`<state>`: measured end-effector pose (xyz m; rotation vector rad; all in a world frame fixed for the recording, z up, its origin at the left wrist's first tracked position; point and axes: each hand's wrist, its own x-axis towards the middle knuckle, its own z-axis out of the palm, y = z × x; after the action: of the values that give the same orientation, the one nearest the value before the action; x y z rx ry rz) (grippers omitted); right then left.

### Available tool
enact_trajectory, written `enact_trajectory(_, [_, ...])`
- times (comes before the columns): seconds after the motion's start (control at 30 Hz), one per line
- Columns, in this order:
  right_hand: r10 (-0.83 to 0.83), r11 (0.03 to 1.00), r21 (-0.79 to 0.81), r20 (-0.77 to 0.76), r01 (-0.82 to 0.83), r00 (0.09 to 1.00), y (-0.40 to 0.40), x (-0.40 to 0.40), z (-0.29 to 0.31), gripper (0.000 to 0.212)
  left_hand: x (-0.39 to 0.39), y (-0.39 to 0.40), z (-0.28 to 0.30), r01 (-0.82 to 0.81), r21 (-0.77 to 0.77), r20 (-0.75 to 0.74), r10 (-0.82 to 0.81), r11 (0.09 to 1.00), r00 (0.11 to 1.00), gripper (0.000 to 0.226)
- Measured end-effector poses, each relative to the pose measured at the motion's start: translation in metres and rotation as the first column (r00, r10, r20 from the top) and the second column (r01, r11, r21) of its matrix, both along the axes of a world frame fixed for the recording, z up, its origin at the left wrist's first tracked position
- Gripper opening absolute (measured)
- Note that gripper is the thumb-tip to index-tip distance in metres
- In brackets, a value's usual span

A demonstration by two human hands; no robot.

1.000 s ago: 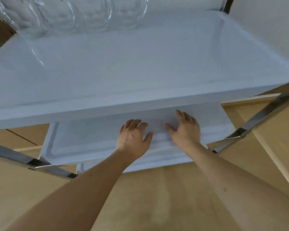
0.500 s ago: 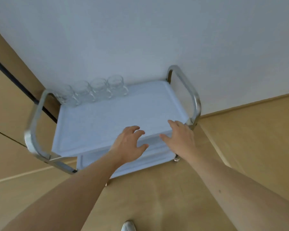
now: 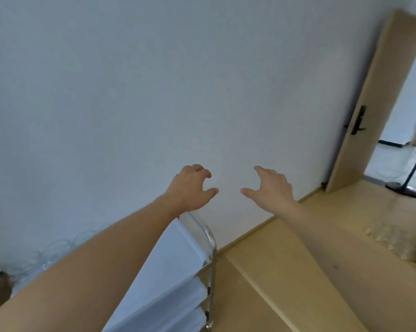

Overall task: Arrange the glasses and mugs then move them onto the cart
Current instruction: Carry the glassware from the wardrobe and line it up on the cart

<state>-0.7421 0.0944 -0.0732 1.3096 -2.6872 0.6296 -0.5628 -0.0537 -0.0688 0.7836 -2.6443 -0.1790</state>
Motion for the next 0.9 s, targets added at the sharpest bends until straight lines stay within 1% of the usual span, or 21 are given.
enact_trajectory(0.07, [-0.080,0.997,-0.012,-0.012,0.080,0.997,0.015,-0.007,0.012,0.086,-0.016,0.005,0.008,0.072,-0.044,0.021,-0.071,0.996,0.997,0.057])
enact_trajectory(0.17, [-0.183,0.983,-0.031,-0.046,0.181,0.982,0.035,-0.008,0.023,0.088,-0.035,0.011,0.014,0.172,-0.069,0.009,-0.172,0.983,0.985,0.057])
enact_trajectory(0.27, [-0.286,0.958,-0.039,-0.058,0.284,0.956,0.060,-0.004,0.020,0.089,-0.053,0.020,0.012,0.276,-0.083,0.031,-0.274,0.958,0.961,0.059])
enact_trajectory(0.4, [-0.393,0.920,-0.034,-0.049,0.391,0.918,0.092,-0.002,0.011,0.089,-0.075,0.037,0.008,0.374,-0.061,0.041,-0.372,0.925,0.927,0.063])
enact_trajectory(0.5, [-0.476,0.879,-0.018,-0.058,0.476,0.878,0.115,-0.007,0.008,0.089,-0.095,0.058,0.009,0.460,-0.066,0.062,-0.456,0.886,0.888,0.064])
enact_trajectory(0.57, [-0.519,0.855,-0.031,-0.034,0.518,0.854,0.127,-0.015,0.008,0.087,-0.110,0.072,0.014,0.511,-0.085,0.071,-0.506,0.855,0.859,0.064])
enact_trajectory(0.67, [-0.562,0.827,-0.032,-0.016,0.562,0.827,0.142,-0.034,0.003,0.088,-0.141,0.092,0.022,0.559,-0.113,0.070,-0.555,0.821,0.829,0.063])
enact_trajectory(0.77, [-0.594,0.804,-0.036,-0.005,0.593,0.805,0.159,-0.063,-0.005,0.088,-0.177,0.109,0.024,0.583,-0.105,0.044,-0.582,0.806,0.812,0.059])
enact_trajectory(0.9, [-0.635,0.772,-0.013,0.042,0.636,0.772,0.187,-0.109,-0.011,0.084,-0.233,0.133,0.020,0.611,-0.078,0.089,-0.605,0.788,0.791,0.056])
